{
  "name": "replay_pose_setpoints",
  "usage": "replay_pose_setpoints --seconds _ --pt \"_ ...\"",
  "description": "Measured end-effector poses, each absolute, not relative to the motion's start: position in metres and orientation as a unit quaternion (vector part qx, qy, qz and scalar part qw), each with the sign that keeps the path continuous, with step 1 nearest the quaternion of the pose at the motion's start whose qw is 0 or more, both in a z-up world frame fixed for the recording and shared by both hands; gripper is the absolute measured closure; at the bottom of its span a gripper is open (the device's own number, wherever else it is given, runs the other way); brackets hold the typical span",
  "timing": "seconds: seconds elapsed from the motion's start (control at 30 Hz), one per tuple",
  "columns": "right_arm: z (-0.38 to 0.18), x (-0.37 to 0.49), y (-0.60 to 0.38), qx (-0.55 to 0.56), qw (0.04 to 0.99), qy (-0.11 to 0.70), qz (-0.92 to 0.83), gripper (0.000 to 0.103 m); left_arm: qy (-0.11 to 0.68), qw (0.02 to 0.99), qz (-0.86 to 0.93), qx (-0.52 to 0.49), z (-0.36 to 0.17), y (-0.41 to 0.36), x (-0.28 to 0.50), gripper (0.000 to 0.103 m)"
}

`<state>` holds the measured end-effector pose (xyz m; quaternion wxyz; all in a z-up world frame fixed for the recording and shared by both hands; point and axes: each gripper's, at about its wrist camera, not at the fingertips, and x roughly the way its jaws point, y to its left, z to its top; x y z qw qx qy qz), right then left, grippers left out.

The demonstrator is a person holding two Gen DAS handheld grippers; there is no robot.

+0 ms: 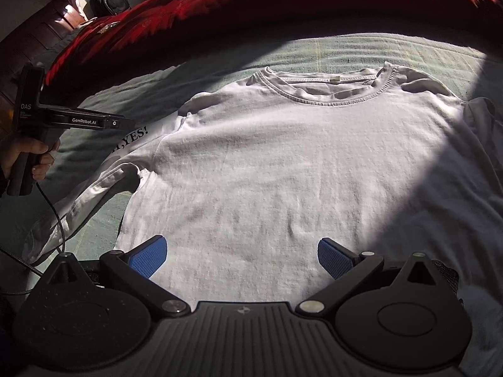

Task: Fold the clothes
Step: 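Grasp the folded side of the 'OH,YES!' shirt with the left gripper and unfold it outward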

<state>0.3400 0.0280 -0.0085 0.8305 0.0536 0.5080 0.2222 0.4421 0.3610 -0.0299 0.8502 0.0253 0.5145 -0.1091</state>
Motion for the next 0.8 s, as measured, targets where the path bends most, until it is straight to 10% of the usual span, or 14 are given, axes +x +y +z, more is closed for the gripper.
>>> replay_pose_setpoints --seconds 0.37,0.6,0.8 --pt "-0.014 0.339 0.02 0.039 0.821 0.516 0.242 0.0 0.545 0.836 -0.045 0.042 -0.054 0.418 0.361 0.06" --pt "-0.01 0.336 0.022 0.032 0.82 0.512 0.253 0.0 0.539 0.834 -0.047 0.107 -0.051 0.386 0.347 0.1" --pt "-0.009 0.335 0.024 0.033 0.824 0.508 0.25 0.0 0.512 0.854 0.012 0.091 -0.037 0.403 0.354 0.103"
